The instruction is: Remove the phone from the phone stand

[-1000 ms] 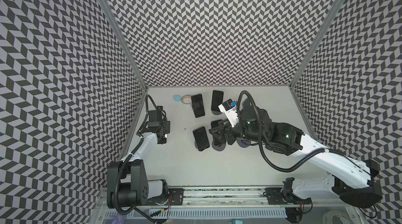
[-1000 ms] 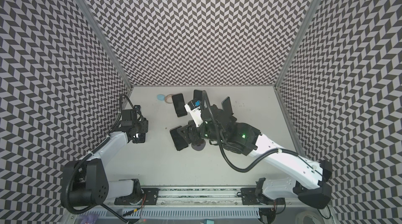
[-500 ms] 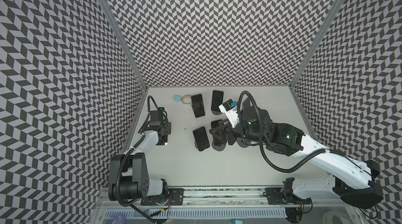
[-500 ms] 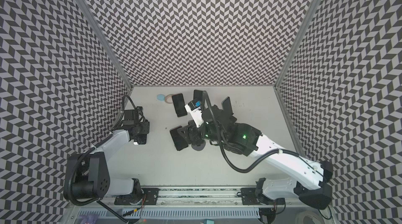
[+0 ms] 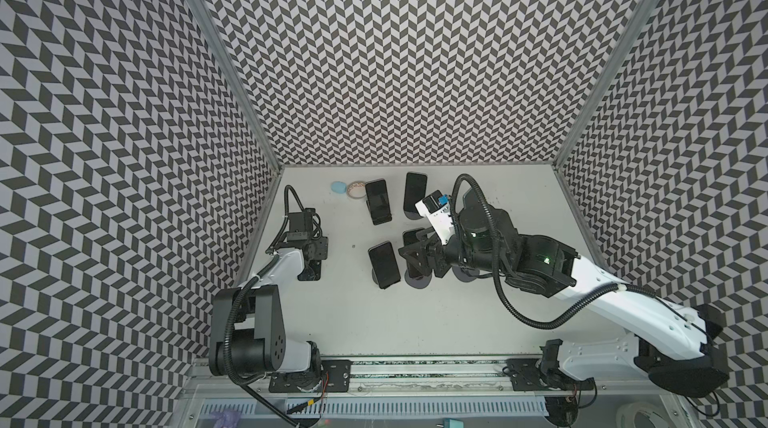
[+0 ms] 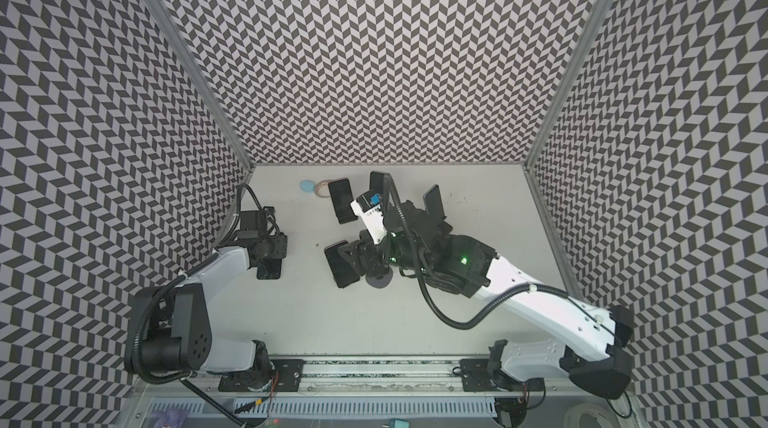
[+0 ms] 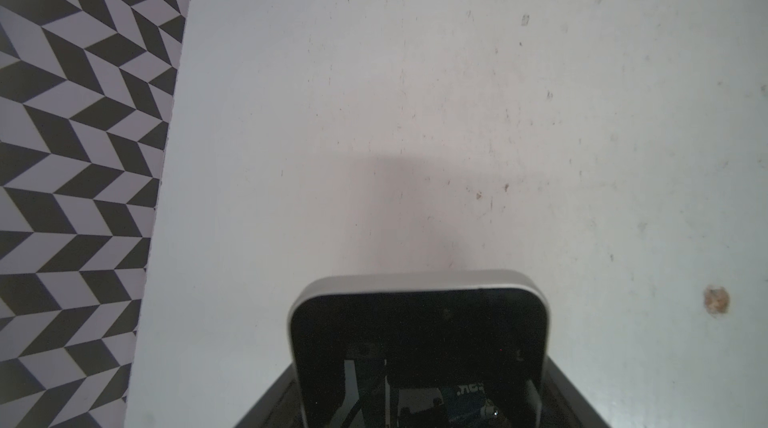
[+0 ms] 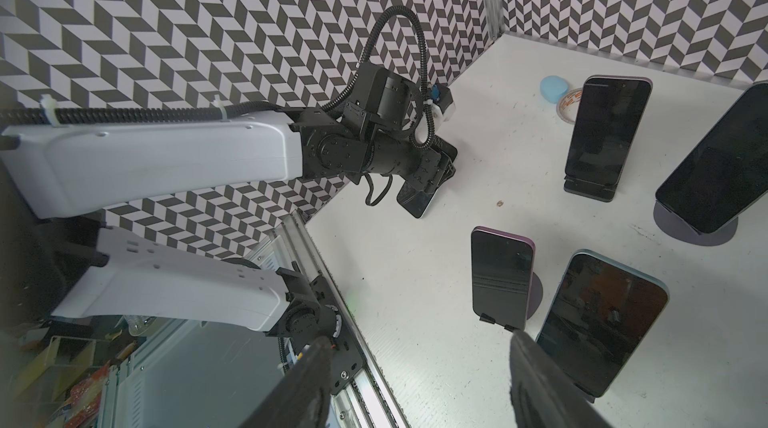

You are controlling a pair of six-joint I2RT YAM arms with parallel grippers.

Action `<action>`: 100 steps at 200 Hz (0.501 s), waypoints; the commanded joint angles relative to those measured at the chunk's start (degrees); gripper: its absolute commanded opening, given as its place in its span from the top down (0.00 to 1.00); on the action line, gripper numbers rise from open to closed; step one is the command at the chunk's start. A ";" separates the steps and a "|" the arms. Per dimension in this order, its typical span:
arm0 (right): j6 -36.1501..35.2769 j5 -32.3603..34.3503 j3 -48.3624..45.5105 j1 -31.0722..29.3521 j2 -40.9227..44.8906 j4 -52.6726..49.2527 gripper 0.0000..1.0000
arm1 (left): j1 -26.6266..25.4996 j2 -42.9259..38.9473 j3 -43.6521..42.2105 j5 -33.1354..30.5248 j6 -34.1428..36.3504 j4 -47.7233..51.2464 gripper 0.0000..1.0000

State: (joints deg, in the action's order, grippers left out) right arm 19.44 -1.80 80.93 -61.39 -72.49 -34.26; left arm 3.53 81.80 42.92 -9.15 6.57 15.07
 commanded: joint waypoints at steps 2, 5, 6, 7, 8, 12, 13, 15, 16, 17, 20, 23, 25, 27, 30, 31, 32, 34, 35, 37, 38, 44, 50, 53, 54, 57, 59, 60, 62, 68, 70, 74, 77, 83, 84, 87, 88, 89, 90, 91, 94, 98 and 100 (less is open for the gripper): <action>-0.70 0.92 -0.12 -0.32 0.97 2.79 0.34 | 0.39 1.75 0.64 0.98 0.07 0.40 0.38; -0.70 0.86 -0.22 -0.34 1.06 2.89 0.34 | 0.37 2.03 0.82 0.97 0.06 0.54 0.38; -0.71 0.89 -0.18 -0.37 1.05 2.89 0.34 | 0.40 2.13 0.88 0.97 0.04 0.60 0.38; -0.71 0.86 -0.21 -0.34 1.04 2.89 0.34 | 0.37 2.22 1.00 0.93 0.08 0.68 0.38; -0.72 0.89 -0.18 -0.33 1.04 2.89 0.34 | 0.35 2.31 1.01 0.91 0.01 0.76 0.38; -0.69 0.92 -0.24 -0.31 1.12 2.91 0.34 | 0.34 2.64 1.24 0.82 0.02 0.94 0.38; -0.71 0.92 -0.15 -0.31 1.12 2.89 0.34 | 0.34 2.74 1.31 0.81 0.02 0.98 0.38; -0.65 0.92 -0.13 -0.36 1.10 2.93 0.34 | 0.34 2.92 1.41 0.80 -0.02 1.09 0.38; -0.64 0.97 -0.10 -0.38 1.11 2.95 0.34 | 0.38 2.97 1.48 0.76 -0.09 1.18 0.38; -0.68 0.95 -0.08 -0.35 1.07 2.87 0.34 | 0.40 3.04 1.56 0.78 -0.12 1.19 0.38; -0.68 1.00 -0.06 -0.33 1.09 2.82 0.34 | 0.36 3.26 1.68 0.72 -0.19 1.26 0.38; -0.76 1.12 -0.06 -0.32 1.12 2.80 0.34 | 0.34 3.48 1.87 0.71 -0.28 1.40 0.38; -0.80 1.17 0.00 -0.38 1.16 2.84 0.34 | 0.34 3.59 1.96 0.64 -0.43 1.44 0.38; -0.76 1.25 0.04 -0.35 1.26 2.83 0.34 | 0.38 3.69 2.03 0.72 -0.46 1.54 0.38; -0.75 1.34 0.02 -0.35 1.29 2.73 0.34 | 0.36 3.91 2.20 0.78 -0.58 1.54 0.38; -0.73 1.40 0.02 -0.33 1.30 2.77 0.34 | 0.35 3.95 2.23 0.79 -0.58 1.54 0.38; -0.77 1.42 0.02 -0.32 1.34 2.74 0.34 | 0.34 3.96 2.29 0.79 -0.63 1.58 0.38; -0.82 1.51 0.02 -0.36 1.42 2.72 0.34 | 0.38 4.02 2.33 0.84 -0.76 1.62 0.38; -0.82 1.61 -0.02 -0.34 1.45 2.71 0.34 | 0.36 4.09 2.43 0.91 -0.81 1.62 0.38; -0.81 1.67 -0.05 -0.32 1.49 2.71 0.34 | 0.34 4.16 2.48 1.00 -0.91 1.63 0.38; -0.81 1.74 -0.06 -0.36 1.48 2.71 0.34 | 0.34 4.20 2.50 0.99 -0.93 1.67 0.38; -0.78 1.97 -0.11 -0.37 1.66 2.58 0.34 | 0.39 4.33 2.77 1.10 -1.27 1.63 0.38; -0.81 2.06 -0.11 -0.32 1.78 2.49 0.34 | 0.37 4.42 2.92 1.31 -1.55 1.57 0.38; -0.87 2.02 -0.09 -0.35 1.86 2.52 0.34 | 0.38 4.45 2.90 1.37 -1.63 1.57 0.37; -0.89 2.00 -0.08 -0.33 1.84 2.48 0.34 | 0.36 4.44 2.93 1.39 -1.64 1.60 0.37; -0.97 1.97 -0.02 -0.39 1.83 2.40 0.34 | 0.34 4.45 2.98 1.45 -1.72 1.54 0.38; -1.05 1.98 0.01 -0.36 1.85 2.37 0.34 | 0.34 4.47 3.01 1.49 -1.80 1.54 0.37; -1.06 1.98 0.02 -0.33 1.84 2.36 0.34 | 0.34 4.53 3.03 1.49 -1.81 1.58 0.38; -1.14 1.98 0.11 -0.34 1.83 2.31 0.34 | 0.34 4.58 3.11 1.50 -1.88 1.62 0.37; -1.22 1.96 0.34 -0.36 1.82 2.15 0.34 | 0.34 4.59 3.21 1.59 -1.89 1.71 0.38; -1.17 2.02 0.43 -0.39 1.80 2.09 0.34 | 0.34 4.60 3.27 1.65 -1.91 1.83 0.38; -1.22 2.01 0.58 -0.32 1.78 1.94 0.34 | 0.34 4.49 3.40 1.68 -1.80 2.01 0.37; -1.23 2.13 0.63 -0.31 1.82 1.85 0.34 | 0.35 4.43 3.45 1.68 -1.73 2.17 0.38; -1.05 2.38 0.68 -0.35 1.98 1.84 0.34 | 0.36 4.35 3.56 1.68 -1.56 2.44 0.37; -1.06 2.36 0.66 -0.33 1.99 1.83 0.34 | 0.35 4.34 3.53 1.63 -1.56 2.43 0.37; -0.92 2.53 0.62 -0.32 2.19 1.90 0.34 | 0.40 4.27 3.53 1.55 -1.43 2.54 0.37; -0.86 2.61 0.54 -0.32 2.18 1.91 0.34 | 0.41 4.21 3.51 1.53 -1.40 2.52 0.37; -0.92 2.64 0.50 -0.31 2.31 1.96 0.34 | 0.38 4.14 3.50 1.47 -1.39 2.56 0.37; -0.82 2.62 0.44 -0.31 2.42 2.02 0.34 | 0.40 4.06 3.54 1.44 -1.34 2.58 0.37; -0.77 2.69 0.36 -0.31 2.52 2.06 0.34 | 0.41 4.07 3.47 1.43 -1.32 2.63 0.37; -0.61 2.80 0.04 -0.31 2.72 2.28 0.34 | 0.35 3.99 3.41 1.41 -1.18 2.52 0.37; -0.47 2.92 -0.28 -0.31 3.00 2.55 0.34 | 0.38 3.77 3.28 1.39 -1.11 2.51 0.37; -0.29 2.94 -0.56 -0.31 3.19 2.76 0.34 | 0.35 3.73 3.17 1.41 -1.05 2.53 0.37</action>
State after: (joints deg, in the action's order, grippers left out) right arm 19.03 -0.40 80.93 -61.39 -71.88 -34.28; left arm 3.53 86.26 44.77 -8.08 5.26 16.95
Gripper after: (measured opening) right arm 0.661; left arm 0.708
